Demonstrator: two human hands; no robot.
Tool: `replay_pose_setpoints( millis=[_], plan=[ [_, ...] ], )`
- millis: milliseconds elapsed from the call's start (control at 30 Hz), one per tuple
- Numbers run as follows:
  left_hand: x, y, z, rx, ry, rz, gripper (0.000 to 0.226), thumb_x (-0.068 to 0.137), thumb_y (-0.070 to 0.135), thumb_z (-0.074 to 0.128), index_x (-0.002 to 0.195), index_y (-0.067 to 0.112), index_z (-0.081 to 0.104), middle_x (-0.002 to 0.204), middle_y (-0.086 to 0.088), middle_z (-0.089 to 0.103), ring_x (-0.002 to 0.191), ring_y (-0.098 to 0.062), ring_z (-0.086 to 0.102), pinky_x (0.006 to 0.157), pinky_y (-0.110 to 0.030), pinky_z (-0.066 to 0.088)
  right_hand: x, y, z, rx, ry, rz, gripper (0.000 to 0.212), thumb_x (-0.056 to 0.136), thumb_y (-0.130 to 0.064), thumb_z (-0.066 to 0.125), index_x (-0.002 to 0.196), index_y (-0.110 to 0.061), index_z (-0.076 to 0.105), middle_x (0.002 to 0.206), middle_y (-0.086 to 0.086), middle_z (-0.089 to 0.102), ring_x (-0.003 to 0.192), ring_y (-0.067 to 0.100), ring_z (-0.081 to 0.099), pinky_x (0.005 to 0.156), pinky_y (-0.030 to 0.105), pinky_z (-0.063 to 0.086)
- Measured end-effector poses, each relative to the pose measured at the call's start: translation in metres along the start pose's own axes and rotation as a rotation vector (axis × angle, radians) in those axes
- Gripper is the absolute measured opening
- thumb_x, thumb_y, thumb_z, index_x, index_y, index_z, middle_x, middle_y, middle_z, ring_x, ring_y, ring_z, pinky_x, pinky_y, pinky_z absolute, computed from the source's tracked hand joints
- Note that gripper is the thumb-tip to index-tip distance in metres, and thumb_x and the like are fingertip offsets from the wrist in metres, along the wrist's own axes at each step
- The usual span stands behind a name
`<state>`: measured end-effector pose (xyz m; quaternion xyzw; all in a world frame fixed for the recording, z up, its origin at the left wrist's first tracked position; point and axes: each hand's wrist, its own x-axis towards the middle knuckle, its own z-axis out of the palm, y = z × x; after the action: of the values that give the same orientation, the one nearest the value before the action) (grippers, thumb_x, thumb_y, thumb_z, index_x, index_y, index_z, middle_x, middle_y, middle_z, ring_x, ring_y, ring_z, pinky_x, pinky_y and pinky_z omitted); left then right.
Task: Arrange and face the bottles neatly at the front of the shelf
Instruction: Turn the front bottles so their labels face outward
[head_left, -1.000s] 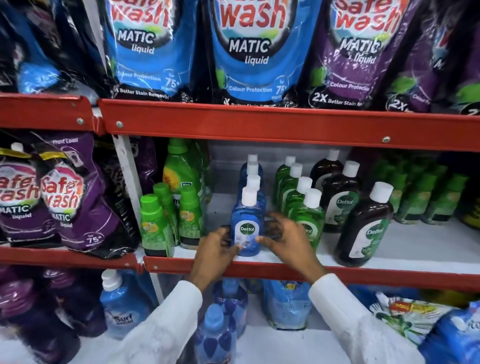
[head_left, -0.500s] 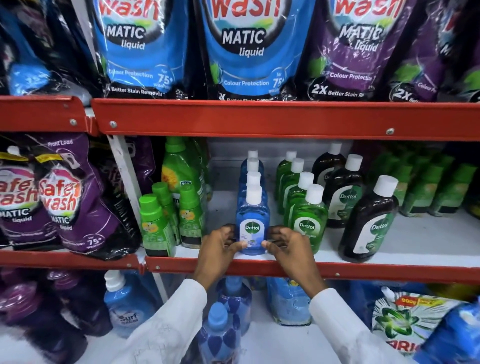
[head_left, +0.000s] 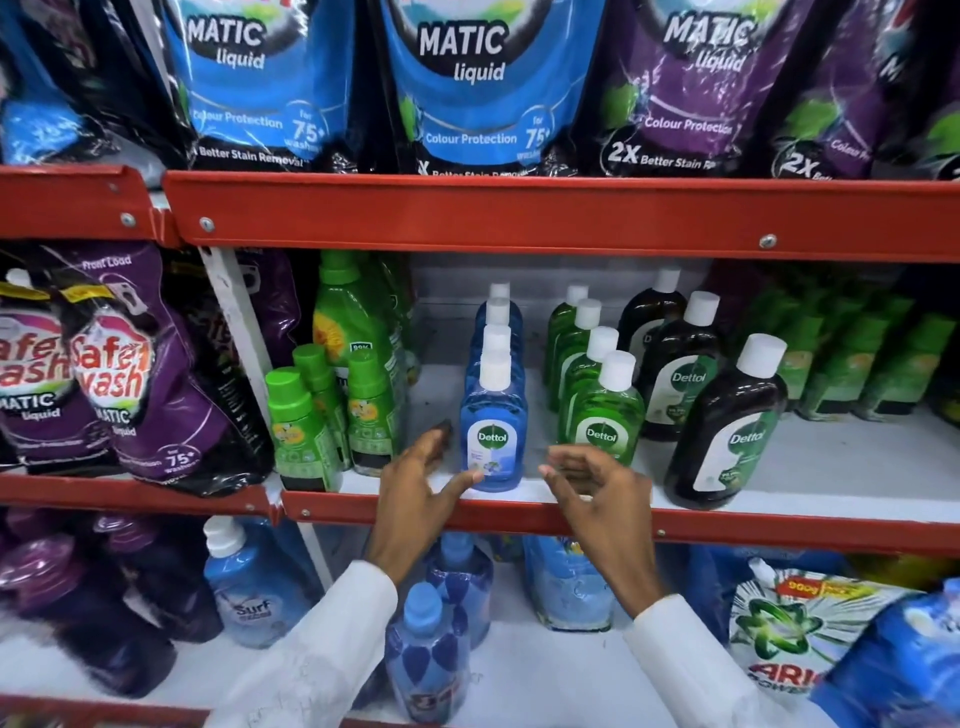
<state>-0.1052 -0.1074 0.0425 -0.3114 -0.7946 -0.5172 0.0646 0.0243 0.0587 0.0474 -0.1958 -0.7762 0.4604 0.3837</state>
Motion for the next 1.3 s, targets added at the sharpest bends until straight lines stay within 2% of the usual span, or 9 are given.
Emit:
replay_pose_setpoints(
  millis=[100, 200, 333, 400, 533, 667, 733, 1067, 1300],
  plan=[
    [-0.037, 0.019, 0.016, 0.043, 0.342, 0.226, 0.022, 0.087, 0.017, 0.071, 0.108, 0.015, 0.066, 0.109, 0.002, 0.065, 0.101, -0.014, 0.061, 0.092, -0.028, 0.048, -0.018, 0.001, -0.031, -0.027, 0.234, -0.079, 0.011, 0.08, -0.009, 0.079, 0.085, -0.017, 0.074, 0.079, -0.005, 0.076, 0.068, 0.007, 0.07, 0.068, 0.027, 0.06],
    [-0.051, 0.044, 0.051, 0.028, 0.253, 0.417, 0.017, 0.083, 0.006, 0.069, 0.099, 0.012, 0.07, 0.099, -0.002, 0.07, 0.096, -0.013, 0.063, 0.092, -0.025, 0.048, -0.014, 0.014, -0.047, -0.133, 0.329, -0.084, 0.019, 0.078, -0.007, 0.077, 0.09, -0.017, 0.068, 0.086, 0.0, 0.07, 0.069, 0.011, 0.066, 0.068, 0.036, 0.059],
    [-0.033, 0.061, 0.09, 0.085, -0.003, 0.265, 0.048, 0.087, 0.02, 0.064, 0.133, 0.012, 0.052, 0.126, -0.011, 0.065, 0.115, -0.02, 0.058, 0.102, -0.025, 0.04, -0.007, 0.027, -0.05, -0.24, 0.232, -0.069, 0.038, 0.081, -0.008, 0.075, 0.117, -0.011, 0.062, 0.108, 0.005, 0.066, 0.085, 0.015, 0.063, 0.087, 0.032, 0.054],
    [-0.025, 0.064, 0.104, 0.132, -0.083, 0.212, 0.055, 0.089, 0.022, 0.063, 0.139, 0.009, 0.042, 0.132, -0.015, 0.061, 0.118, -0.027, 0.057, 0.102, -0.027, 0.037, -0.004, 0.031, -0.053, -0.27, 0.152, -0.067, 0.042, 0.085, -0.01, 0.071, 0.126, -0.007, 0.06, 0.117, 0.009, 0.069, 0.098, 0.018, 0.067, 0.095, 0.03, 0.052],
    [-0.011, 0.069, 0.116, 0.129, -0.113, 0.168, 0.047, 0.088, 0.024, 0.06, 0.13, 0.014, 0.042, 0.115, -0.013, 0.067, 0.1, -0.03, 0.063, 0.087, -0.039, 0.051, 0.008, 0.032, -0.056, -0.241, 0.047, -0.039, 0.039, 0.089, -0.013, 0.066, 0.128, -0.009, 0.061, 0.116, 0.009, 0.075, 0.103, 0.02, 0.072, 0.096, 0.038, 0.057],
    [0.0, 0.066, 0.117, 0.086, -0.08, 0.086, 0.038, 0.087, 0.028, 0.064, 0.121, 0.018, 0.052, 0.104, -0.009, 0.074, 0.093, -0.025, 0.069, 0.082, -0.042, 0.057, 0.012, 0.031, -0.056, -0.234, 0.017, -0.046, 0.029, 0.091, -0.007, 0.063, 0.119, -0.01, 0.067, 0.102, 0.006, 0.078, 0.09, 0.016, 0.074, 0.084, 0.017, 0.05],
    [0.0, 0.064, 0.116, 0.058, -0.056, 0.059, 0.034, 0.085, 0.029, 0.066, 0.116, 0.02, 0.057, 0.101, -0.007, 0.076, 0.09, -0.022, 0.071, 0.081, -0.04, 0.058, 0.013, 0.033, -0.056, -0.246, 0.008, -0.034, 0.027, 0.092, -0.008, 0.062, 0.118, -0.01, 0.068, 0.102, 0.007, 0.078, 0.089, 0.016, 0.073, 0.081, 0.013, 0.046],
    [-0.008, 0.065, 0.113, -0.007, -0.023, 0.072, 0.028, 0.086, 0.032, 0.07, 0.111, 0.023, 0.064, 0.099, 0.001, 0.077, 0.084, -0.004, 0.071, 0.08, -0.035, 0.061, 0.016, 0.038, -0.058, -0.271, -0.022, -0.039, 0.029, 0.095, -0.013, 0.058, 0.123, -0.008, 0.065, 0.106, 0.013, 0.078, 0.091, 0.025, 0.074, 0.086, 0.03, 0.056],
    [-0.008, 0.063, 0.113, 0.015, -0.021, 0.085, 0.028, 0.085, 0.033, 0.071, 0.109, 0.02, 0.065, 0.098, -0.001, 0.077, 0.082, -0.003, 0.07, 0.078, -0.029, 0.061, 0.017, 0.041, -0.062, -0.295, -0.046, -0.036, 0.031, 0.096, -0.018, 0.058, 0.125, -0.01, 0.065, 0.108, 0.011, 0.077, 0.092, 0.023, 0.074, 0.086, 0.027, 0.055]
  ],
)
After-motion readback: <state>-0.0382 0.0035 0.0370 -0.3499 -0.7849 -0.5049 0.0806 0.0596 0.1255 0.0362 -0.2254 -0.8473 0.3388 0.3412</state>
